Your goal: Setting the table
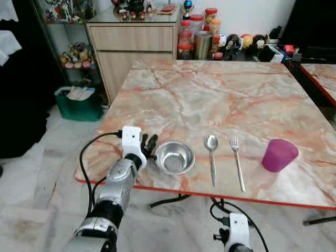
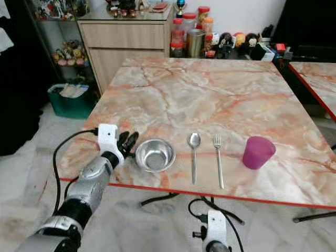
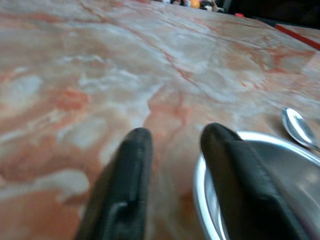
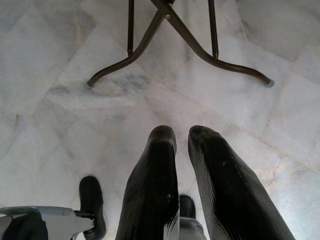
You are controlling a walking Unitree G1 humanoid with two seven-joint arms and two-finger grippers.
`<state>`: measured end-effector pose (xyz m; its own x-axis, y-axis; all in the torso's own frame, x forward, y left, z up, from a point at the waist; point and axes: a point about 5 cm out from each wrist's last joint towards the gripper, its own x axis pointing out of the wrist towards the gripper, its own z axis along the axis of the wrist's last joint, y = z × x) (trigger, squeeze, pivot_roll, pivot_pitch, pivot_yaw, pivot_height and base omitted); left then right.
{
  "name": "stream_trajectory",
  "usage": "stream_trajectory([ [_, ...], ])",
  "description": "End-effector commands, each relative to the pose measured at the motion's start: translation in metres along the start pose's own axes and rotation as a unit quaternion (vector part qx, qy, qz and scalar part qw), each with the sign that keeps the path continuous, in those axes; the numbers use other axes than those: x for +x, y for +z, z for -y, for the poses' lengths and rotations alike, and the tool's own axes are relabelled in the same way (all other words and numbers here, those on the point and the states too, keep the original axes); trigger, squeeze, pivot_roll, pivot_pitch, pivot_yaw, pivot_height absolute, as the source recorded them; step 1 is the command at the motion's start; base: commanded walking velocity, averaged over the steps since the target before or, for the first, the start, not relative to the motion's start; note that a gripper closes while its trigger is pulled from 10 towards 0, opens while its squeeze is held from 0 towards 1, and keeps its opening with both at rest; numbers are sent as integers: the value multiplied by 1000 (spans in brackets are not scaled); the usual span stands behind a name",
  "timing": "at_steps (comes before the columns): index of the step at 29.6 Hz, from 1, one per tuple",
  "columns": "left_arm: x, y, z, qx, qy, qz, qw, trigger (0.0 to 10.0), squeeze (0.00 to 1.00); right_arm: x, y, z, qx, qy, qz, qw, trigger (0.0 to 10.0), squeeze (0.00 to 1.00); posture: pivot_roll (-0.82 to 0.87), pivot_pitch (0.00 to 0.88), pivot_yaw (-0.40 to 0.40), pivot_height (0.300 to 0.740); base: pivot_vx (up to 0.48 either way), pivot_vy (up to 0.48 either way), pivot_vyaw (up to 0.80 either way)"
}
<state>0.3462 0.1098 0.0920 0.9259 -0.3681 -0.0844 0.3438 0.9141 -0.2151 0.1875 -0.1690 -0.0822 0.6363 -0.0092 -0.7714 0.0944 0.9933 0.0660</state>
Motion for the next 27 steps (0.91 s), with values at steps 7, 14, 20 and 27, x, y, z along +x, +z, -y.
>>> stream_trajectory([
  [7,0,4,7,-26,-37,-8,999,10000,1000,0,-1,-4,-1,4,-2,1000,10000,0,41,0,-1,740,0,0,0],
  [14,1,8,9,-58,-41,-12,997,10000,1000,0,-2,-3,-2,4,-3,1000,10000,0,42,0,0,740,0,0,0],
  [20,3,7,11,-63,-43,-30,997,10000,1000,0,-2,-4,-6,5,-3,1000,10000,0,43,0,-2,740,0,0,0],
  [27,6,5,9,-60,-13,-49,997,10000,0,0,-1,-5,-8,7,-1,1000,10000,0,40,0,-1,740,0,0,0],
])
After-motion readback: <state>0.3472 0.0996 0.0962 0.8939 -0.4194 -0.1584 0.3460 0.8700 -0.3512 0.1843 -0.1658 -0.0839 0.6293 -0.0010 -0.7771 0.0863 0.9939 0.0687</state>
